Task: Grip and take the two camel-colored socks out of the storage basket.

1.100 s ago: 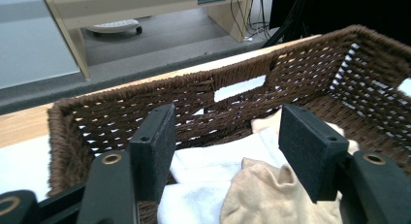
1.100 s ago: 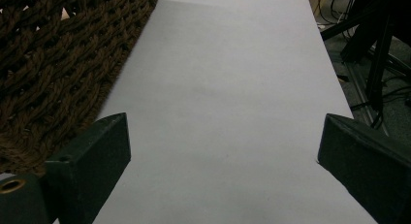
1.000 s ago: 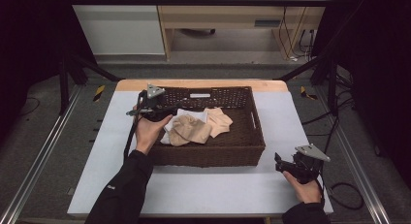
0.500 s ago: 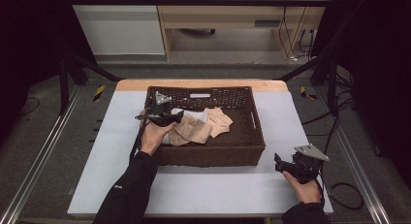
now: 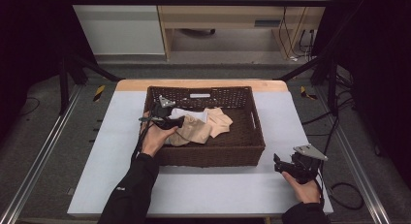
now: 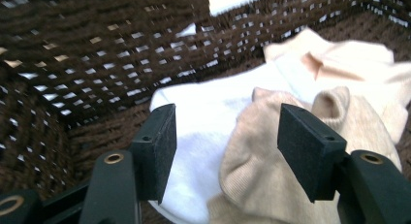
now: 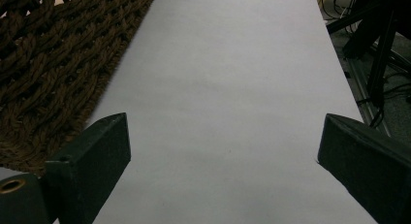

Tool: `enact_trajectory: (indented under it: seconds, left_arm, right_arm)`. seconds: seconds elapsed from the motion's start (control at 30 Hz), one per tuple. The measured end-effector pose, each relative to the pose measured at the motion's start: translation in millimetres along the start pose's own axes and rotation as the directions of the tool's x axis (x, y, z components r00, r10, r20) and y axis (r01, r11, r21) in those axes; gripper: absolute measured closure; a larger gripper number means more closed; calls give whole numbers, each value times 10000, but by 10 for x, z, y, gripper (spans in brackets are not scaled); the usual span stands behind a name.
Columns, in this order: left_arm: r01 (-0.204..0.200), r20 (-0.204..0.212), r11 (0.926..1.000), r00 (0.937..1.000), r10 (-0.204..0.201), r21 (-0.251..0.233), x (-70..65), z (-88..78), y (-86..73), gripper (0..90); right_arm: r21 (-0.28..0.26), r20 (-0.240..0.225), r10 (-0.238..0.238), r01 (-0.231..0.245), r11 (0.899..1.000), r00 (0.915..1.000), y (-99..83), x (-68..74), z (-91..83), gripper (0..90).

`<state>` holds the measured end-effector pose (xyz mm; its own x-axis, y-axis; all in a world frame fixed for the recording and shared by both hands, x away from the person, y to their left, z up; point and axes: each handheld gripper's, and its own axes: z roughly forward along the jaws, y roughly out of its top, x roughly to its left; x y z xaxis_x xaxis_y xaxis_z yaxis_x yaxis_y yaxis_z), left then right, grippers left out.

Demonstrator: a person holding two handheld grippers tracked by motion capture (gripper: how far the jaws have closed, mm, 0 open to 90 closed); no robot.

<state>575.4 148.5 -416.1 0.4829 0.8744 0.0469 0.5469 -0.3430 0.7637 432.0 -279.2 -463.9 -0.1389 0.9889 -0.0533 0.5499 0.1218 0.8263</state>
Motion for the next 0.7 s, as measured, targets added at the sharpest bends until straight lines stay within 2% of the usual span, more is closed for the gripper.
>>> enact_trajectory:
  seconds: [0.23, 0.4, 0.53, 0.63, 0.7]
  left_arm:
    - [50, 229, 9993, 9997, -58, 372, -5, 33, -16, 424]
    - [-40, 505, 9982, 9987, 10, 602, -15, 49, -24, 499]
    - [-99, 774, 9963, 9970, 33, 854, -24, 42, -26, 604]
    - [-50, 878, 9962, 9961, -26, 871, -32, 28, -21, 693]
    - [-117, 952, 9965, 9955, 38, 826, -39, 8, -14, 789]
  right_arm:
    - [52, -17, -8, 8, 10000, 10000, -5, 3, 7, 51]
    - [75, -37, -5, 5, 10000, 10000, -6, 5, 10, 52]
    - [74, -30, -8, 8, 10000, 10000, -6, 5, 10, 52]
    - [75, -28, 0, 0, 10000, 10000, -6, 4, 10, 52]
    - [72, -25, 1, 0, 10000, 10000, -5, 4, 8, 52]
